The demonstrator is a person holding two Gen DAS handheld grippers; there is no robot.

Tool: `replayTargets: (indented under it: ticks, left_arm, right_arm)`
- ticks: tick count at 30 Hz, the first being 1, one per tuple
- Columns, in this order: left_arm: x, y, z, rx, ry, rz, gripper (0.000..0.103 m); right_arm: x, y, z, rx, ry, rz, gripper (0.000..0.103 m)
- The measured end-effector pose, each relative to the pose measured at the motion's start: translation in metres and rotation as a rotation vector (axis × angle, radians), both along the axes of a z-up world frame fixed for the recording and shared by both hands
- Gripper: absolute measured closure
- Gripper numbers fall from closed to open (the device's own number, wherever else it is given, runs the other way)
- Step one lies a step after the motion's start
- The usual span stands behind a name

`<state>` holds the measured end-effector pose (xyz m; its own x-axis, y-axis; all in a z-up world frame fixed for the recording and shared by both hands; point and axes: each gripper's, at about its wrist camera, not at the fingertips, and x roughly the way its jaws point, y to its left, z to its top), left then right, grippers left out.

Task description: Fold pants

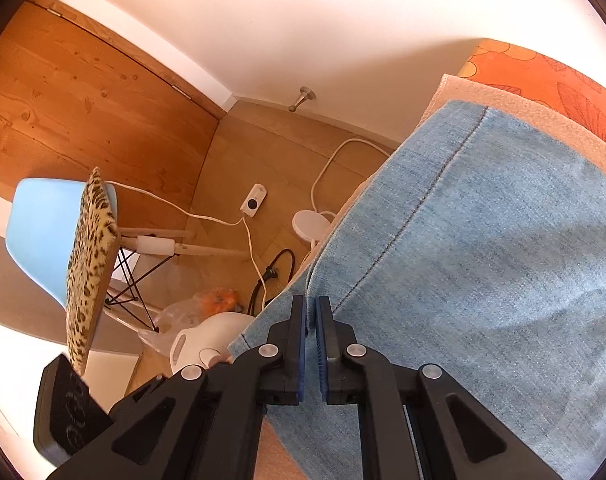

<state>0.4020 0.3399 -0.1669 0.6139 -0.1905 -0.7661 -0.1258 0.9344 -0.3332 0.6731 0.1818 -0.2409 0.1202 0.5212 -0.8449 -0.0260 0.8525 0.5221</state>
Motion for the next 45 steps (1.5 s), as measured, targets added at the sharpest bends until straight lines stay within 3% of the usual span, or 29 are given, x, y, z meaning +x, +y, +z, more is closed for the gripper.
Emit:
replayTargets:
  ticks: [4,7,8,10,11,18,20,24,26,27,30,34,39,40,41,43,44,45]
  left_arm:
    - [-0.001,-0.012,0.003,0.035,-0.044,-0.001,0.066]
    - [-0.004,-0.022,0.006,0.078,-0.087,-0.017,0.089]
    - [-0.005,-0.022,0.007,0.071,-0.099,-0.024,0.092]
    - [-0.008,-0.024,0.012,0.074,-0.129,-0.031,0.092]
    - [-0.009,-0.026,0.014,0.08,-0.14,-0.041,0.092]
    - [-0.013,-0.053,0.024,0.158,-0.188,-0.132,0.093]
    - [-0.013,-0.057,0.027,0.184,-0.185,-0.13,0.093]
    - [-0.014,-0.056,0.029,0.191,-0.173,-0.123,0.089]
    - [-0.014,-0.056,0.029,0.203,-0.159,-0.116,0.069]
    - [-0.014,-0.056,0.028,0.207,-0.152,-0.117,0.066]
    - [-0.011,-0.054,0.023,0.209,-0.121,-0.104,0.064]
    - [-0.002,-0.047,0.019,0.151,-0.084,-0.084,0.062]
    - [0.006,-0.046,0.019,0.11,-0.1,-0.073,0.062]
    - [0.008,-0.046,0.019,0.105,-0.104,-0.076,0.068]
    - [0.011,-0.046,0.019,0.101,-0.103,-0.073,0.092]
    - [0.012,-0.043,0.019,0.084,-0.116,-0.076,0.093]
    - [0.011,-0.044,0.022,0.083,-0.135,-0.083,0.093]
    - [0.008,-0.047,0.026,0.086,-0.16,-0.093,0.093]
  right_arm:
    - [0.0,0.0,0.0,-0.003,0.001,0.009,0.1]
    - [0.002,0.002,0.0,-0.004,0.0,0.022,0.096]
    - [0.002,0.003,0.001,-0.008,0.0,0.029,0.094]
    - [0.003,0.008,0.002,-0.035,0.002,0.044,0.08]
    - [0.004,0.01,0.003,-0.041,0.004,0.049,0.068]
    - [0.013,0.033,0.007,-0.121,0.012,0.115,0.061]
    - [0.013,0.04,0.005,-0.181,0.008,0.136,0.065]
    - [0.011,0.034,0.002,-0.193,0.015,0.116,0.089]
    - [0.009,0.025,0.003,-0.171,0.008,0.101,0.096]
    - [0.007,0.021,0.003,-0.17,0.001,0.094,0.099]
    - [0.004,0.008,0.002,-0.137,-0.002,0.057,0.1]
    - [0.002,0.002,0.001,-0.11,-0.003,0.039,0.101]
    - [0.005,0.005,0.003,-0.081,0.001,0.035,0.101]
    - [0.006,0.006,0.003,-0.071,0.002,0.043,0.1]
    - [0.006,0.003,0.005,-0.062,0.005,0.05,0.095]
    - [0.008,-0.001,0.01,-0.063,0.009,0.045,0.079]
    - [0.009,-0.003,0.014,-0.066,0.0,0.035,0.062]
    - [0.011,-0.007,0.019,-0.073,-0.011,0.03,0.061]
